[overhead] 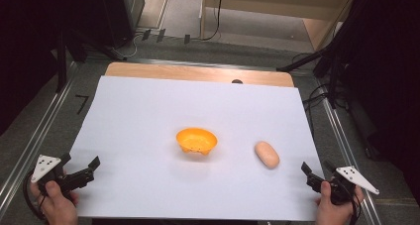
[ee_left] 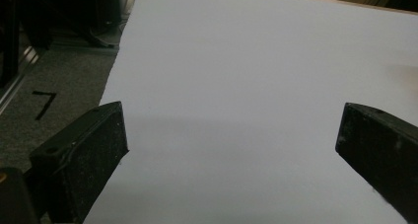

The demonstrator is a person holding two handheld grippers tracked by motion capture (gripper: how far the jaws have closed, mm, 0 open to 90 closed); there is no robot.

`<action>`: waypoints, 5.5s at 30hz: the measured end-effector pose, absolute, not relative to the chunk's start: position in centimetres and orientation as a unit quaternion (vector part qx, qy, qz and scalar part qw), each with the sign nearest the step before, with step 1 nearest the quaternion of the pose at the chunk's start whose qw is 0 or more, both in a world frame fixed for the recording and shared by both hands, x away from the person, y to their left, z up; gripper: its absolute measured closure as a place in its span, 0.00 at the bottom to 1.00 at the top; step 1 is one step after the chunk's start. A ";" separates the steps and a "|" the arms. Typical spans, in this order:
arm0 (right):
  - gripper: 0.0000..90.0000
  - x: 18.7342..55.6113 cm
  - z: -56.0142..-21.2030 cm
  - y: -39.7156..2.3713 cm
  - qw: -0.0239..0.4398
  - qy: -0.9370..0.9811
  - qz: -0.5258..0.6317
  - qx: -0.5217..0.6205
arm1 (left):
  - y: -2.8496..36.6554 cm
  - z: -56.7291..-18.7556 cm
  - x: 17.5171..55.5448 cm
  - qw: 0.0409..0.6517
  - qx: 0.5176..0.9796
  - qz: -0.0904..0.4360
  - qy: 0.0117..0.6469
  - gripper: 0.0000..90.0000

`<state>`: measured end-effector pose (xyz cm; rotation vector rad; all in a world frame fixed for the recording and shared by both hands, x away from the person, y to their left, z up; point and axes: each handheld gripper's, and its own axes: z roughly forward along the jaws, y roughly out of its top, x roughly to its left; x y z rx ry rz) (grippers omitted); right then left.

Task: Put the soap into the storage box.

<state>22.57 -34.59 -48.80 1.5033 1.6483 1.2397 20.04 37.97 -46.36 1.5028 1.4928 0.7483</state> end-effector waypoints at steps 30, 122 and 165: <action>0.22 24.7 -46.3 -32.2 0.202 0.759 0.341 0.516 | 37.8 -46.4 20.1 0.426 0.607 0.302 0.598 0.00; 0.35 34.3 -45.3 -20.7 0.052 0.865 0.127 0.483 | 37.6 -46.4 20.2 0.414 0.615 0.307 0.596 0.00; 0.37 36.1 -39.8 -14.8 0.083 0.952 0.200 0.218 | 37.6 -46.4 20.2 0.414 0.616 0.306 0.597 0.00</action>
